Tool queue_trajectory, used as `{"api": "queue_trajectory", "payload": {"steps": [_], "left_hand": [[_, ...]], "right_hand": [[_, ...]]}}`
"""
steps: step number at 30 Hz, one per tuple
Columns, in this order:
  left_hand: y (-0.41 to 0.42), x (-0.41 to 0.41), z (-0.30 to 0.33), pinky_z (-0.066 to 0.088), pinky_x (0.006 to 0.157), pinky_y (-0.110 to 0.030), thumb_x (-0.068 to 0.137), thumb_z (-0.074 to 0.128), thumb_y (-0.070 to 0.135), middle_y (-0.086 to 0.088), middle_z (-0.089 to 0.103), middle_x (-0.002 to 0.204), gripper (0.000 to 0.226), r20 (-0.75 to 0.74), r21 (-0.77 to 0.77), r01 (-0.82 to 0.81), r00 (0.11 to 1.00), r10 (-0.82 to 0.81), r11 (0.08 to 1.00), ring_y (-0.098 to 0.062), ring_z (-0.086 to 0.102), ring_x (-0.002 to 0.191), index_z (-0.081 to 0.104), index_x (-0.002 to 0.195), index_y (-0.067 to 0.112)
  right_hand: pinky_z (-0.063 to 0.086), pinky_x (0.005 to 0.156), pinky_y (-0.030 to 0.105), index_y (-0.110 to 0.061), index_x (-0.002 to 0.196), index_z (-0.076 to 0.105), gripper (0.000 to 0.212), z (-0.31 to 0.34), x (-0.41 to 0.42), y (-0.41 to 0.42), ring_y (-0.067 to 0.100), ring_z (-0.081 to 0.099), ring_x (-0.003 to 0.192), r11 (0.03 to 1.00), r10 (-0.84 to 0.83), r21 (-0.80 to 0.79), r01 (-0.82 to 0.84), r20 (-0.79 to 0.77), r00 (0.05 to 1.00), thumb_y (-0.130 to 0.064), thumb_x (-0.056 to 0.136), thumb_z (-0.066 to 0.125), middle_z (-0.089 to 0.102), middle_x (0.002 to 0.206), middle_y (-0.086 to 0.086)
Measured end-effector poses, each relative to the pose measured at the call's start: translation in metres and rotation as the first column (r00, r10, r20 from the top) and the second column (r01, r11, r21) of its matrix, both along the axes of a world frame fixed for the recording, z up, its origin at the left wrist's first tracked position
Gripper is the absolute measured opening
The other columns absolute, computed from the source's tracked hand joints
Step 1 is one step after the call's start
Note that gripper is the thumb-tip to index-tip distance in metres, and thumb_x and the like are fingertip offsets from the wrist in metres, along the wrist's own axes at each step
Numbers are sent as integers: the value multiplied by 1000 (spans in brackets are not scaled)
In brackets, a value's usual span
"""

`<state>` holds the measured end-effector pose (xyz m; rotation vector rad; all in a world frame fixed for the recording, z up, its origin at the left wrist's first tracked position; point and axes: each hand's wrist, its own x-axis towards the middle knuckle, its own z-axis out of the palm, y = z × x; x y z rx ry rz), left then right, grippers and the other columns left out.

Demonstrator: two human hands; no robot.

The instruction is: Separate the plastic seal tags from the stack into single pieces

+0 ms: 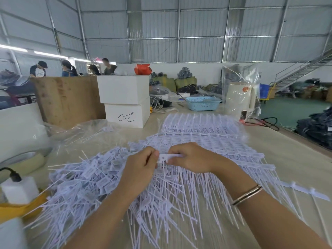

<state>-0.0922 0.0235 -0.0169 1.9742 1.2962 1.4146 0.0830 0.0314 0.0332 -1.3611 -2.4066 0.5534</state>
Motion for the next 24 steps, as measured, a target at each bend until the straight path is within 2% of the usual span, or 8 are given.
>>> {"api": "queue_trajectory", "payload": {"steps": [2, 5, 8, 12, 15, 20, 22, 24], "left_hand": [[0, 1, 0, 32, 44, -14, 95, 50, 31, 10, 54, 50, 32, 13, -25, 53, 999, -52, 998, -3, 39, 38, 54, 67, 16], [-1, 2, 1, 36, 47, -12, 92, 53, 37, 5, 57, 51, 37, 20, -49, 64, 998, -63, 997, -3, 41, 42, 53, 58, 22], [0, 2, 6, 41, 53, -11, 91, 55, 34, 2, 58, 51, 36, 247, -156, 141, 964, -100, 978, -6, 49, 48, 60, 58, 20], [-1, 4, 10, 42, 54, -20, 91, 58, 23, 3, 53, 49, 28, 602, -245, 318, 790, -113, 916, -7, 47, 46, 65, 68, 10], [-2, 8, 13, 40, 51, -16, 91, 58, 20, 5, 51, 48, 33, 710, -255, 364, 700, -82, 896, -4, 48, 45, 64, 59, 16], [-2, 5, 18, 41, 63, -23, 96, 50, 28, 2, 62, 60, 33, 789, -253, 402, 612, -53, 880, -7, 56, 55, 61, 68, 15], [1, -3, 17, 40, 64, -27, 97, 49, 31, -1, 67, 65, 34, 712, -255, 292, 702, -25, 922, -11, 55, 59, 62, 70, 14], [5, -9, 14, 39, 61, -27, 96, 51, 35, 0, 69, 66, 35, 449, -201, 13, 890, 80, 980, -9, 56, 57, 62, 70, 15]], "right_hand": [[34, 72, 26, -12, 91, 63, 19, 1, 0, 0, 12, 50, 75, 1000, 6, -9, -7, -50, 999, -30, 94, 56, 58, 81, 5], [36, 89, 32, -14, 99, 67, 17, -1, 0, 1, 17, 57, 90, 999, 23, 24, -21, -95, 995, -27, 93, 57, 66, 93, 10], [33, 86, 34, -13, 94, 68, 13, -3, -4, 1, 5, 51, 75, 989, 73, 142, -51, -156, 985, -23, 92, 59, 64, 80, 2], [22, 84, 34, -20, 88, 65, 12, -6, -8, 2, 3, 43, 72, 905, 80, 425, -22, -118, 990, -27, 94, 57, 60, 80, -9], [22, 81, 34, -18, 90, 64, 15, -8, -10, 2, 4, 41, 70, 823, 78, 568, -5, -105, 991, -29, 93, 54, 58, 80, -11], [41, 69, 30, -13, 91, 69, 16, -4, -7, 4, 11, 56, 61, 882, 116, 467, 63, -346, 931, -21, 94, 56, 63, 74, -13], [43, 63, 29, -11, 93, 69, 15, -2, -2, 4, 12, 57, 62, 899, 87, 428, 93, -383, 920, -18, 94, 56, 68, 78, -2], [46, 71, 32, -13, 96, 69, 15, -1, 1, 5, 13, 60, 72, 885, 64, 455, 97, -327, 943, -19, 94, 56, 68, 87, 1]]}}
